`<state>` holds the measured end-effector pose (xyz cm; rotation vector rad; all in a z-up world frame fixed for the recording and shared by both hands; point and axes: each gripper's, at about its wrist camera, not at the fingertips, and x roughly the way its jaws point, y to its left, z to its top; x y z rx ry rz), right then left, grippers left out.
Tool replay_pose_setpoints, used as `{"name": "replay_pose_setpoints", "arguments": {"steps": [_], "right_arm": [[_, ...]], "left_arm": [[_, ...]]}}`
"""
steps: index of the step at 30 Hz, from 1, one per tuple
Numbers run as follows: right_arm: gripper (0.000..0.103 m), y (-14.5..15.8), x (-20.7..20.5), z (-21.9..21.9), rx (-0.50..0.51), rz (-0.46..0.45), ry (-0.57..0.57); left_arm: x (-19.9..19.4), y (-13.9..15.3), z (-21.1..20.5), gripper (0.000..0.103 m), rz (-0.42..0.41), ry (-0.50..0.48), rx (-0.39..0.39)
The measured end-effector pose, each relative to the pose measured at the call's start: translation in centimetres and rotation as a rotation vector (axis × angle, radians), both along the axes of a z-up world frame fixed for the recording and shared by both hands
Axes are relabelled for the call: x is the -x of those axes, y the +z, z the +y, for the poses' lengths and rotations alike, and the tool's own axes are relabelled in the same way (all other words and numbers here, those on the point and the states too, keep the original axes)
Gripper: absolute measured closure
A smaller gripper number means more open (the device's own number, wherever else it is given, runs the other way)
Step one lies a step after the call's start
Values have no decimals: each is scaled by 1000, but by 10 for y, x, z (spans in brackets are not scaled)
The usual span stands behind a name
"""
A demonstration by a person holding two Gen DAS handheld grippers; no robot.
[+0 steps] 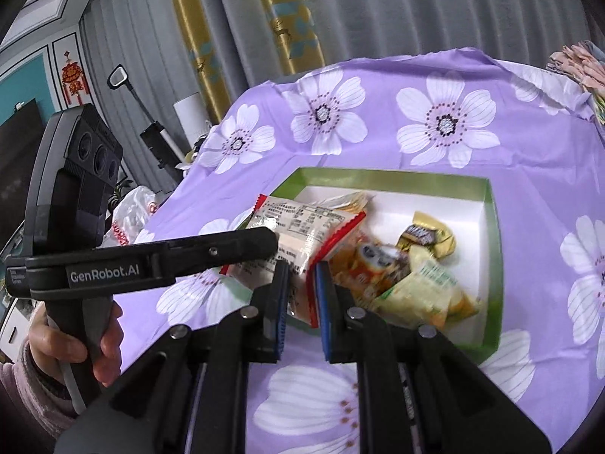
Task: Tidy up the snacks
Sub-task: 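Carry the cream bag over the green box and lower it inside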
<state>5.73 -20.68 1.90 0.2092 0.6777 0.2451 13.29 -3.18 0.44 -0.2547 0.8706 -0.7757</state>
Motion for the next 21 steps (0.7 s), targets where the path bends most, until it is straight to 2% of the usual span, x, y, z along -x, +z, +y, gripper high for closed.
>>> {"name": "replay_pose_setpoints", "arguments": {"steps": [6,21], "right_arm": [[88,-7,-19,-12,5,22,-21],[88,-30,-48,-18,16,101,-33]], "left_arm": [[-22,-5,-16,77,12,-10,-17],[-60,-39,-29,77,102,-14,-37]]}}
